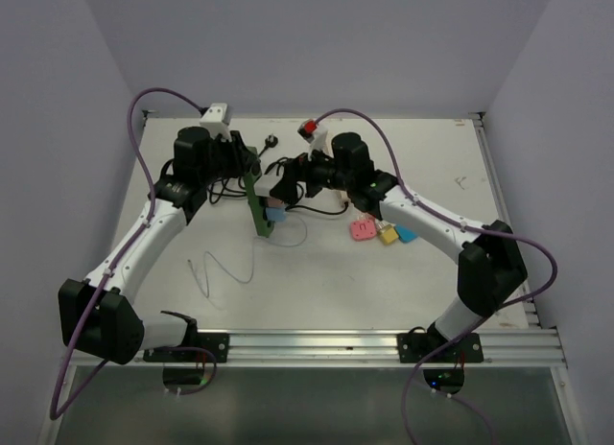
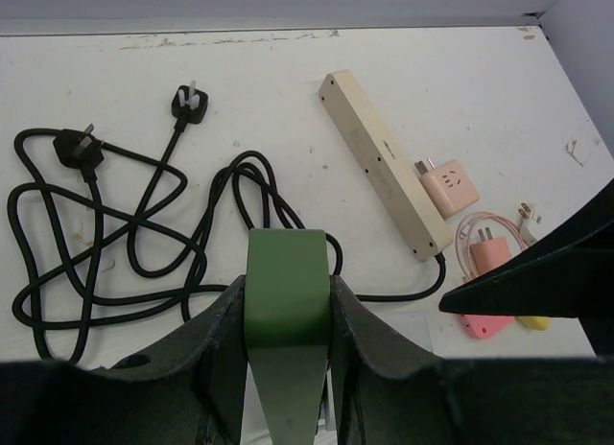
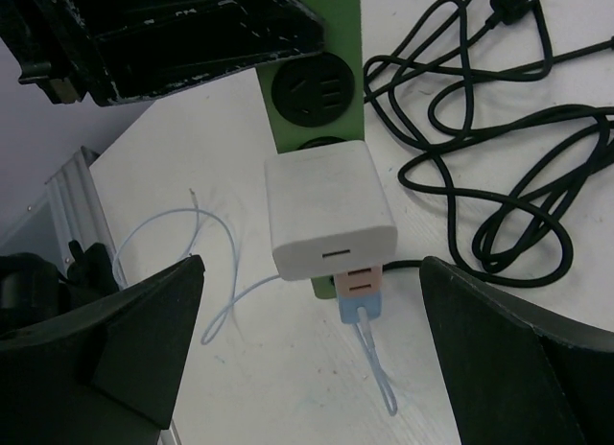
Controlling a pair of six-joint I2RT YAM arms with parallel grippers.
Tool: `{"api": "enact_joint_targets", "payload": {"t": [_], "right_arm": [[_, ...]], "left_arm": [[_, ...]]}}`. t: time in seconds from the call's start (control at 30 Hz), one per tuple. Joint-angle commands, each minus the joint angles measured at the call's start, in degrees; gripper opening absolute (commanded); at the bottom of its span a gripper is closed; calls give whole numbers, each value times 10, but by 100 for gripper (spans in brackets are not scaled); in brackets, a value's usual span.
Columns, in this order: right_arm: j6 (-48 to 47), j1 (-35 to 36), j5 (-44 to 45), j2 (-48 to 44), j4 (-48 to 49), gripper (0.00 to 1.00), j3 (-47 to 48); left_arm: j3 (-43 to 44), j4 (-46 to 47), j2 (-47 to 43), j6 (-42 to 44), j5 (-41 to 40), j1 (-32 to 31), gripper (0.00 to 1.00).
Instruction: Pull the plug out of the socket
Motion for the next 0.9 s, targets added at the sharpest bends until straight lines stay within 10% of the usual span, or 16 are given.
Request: {"api": "enact_joint_targets", "payload": {"t": [0.0, 0.37, 0.77, 0.87], "right_arm": [[-35, 19, 12, 26, -10, 99, 45], [-58, 41, 22, 76, -35, 88, 88], [-61, 42, 25, 70, -37, 1, 82], [-62, 42, 24, 66, -34, 0, 79]], "left_arm": [[1, 62, -23, -27, 24, -7, 0], [-2, 63, -26, -25, 24, -10, 0], [-13, 63, -27, -26, 29, -11, 11], [-20, 56, -28, -27, 35, -10, 28]]}}
